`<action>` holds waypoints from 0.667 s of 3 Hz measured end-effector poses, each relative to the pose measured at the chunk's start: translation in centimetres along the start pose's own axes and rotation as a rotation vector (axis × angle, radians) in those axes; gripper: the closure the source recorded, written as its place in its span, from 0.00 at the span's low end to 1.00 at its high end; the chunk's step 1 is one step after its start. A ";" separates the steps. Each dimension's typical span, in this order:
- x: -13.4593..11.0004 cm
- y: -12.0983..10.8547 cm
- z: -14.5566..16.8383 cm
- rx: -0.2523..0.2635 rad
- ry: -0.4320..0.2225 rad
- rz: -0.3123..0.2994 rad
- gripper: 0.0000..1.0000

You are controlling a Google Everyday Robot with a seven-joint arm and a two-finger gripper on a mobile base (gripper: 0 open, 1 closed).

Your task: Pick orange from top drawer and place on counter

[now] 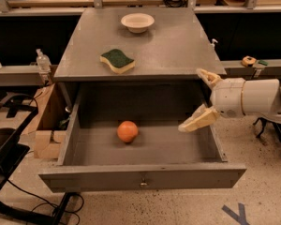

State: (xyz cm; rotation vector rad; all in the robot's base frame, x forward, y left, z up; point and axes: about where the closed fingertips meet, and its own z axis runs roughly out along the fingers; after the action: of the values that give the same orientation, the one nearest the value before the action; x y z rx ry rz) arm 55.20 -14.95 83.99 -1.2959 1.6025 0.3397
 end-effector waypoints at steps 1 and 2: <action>2.4 1.1 4.1 -0.081 -0.007 0.060 0.00; 5.0 2.7 9.9 -0.192 -0.031 0.127 0.00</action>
Offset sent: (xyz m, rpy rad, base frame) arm 0.0556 0.0894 -0.1614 0.1344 0.3169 0.1876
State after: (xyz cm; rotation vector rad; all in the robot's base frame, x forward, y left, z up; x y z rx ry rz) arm 58.41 -9.61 74.41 -1.3274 1.6618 0.6017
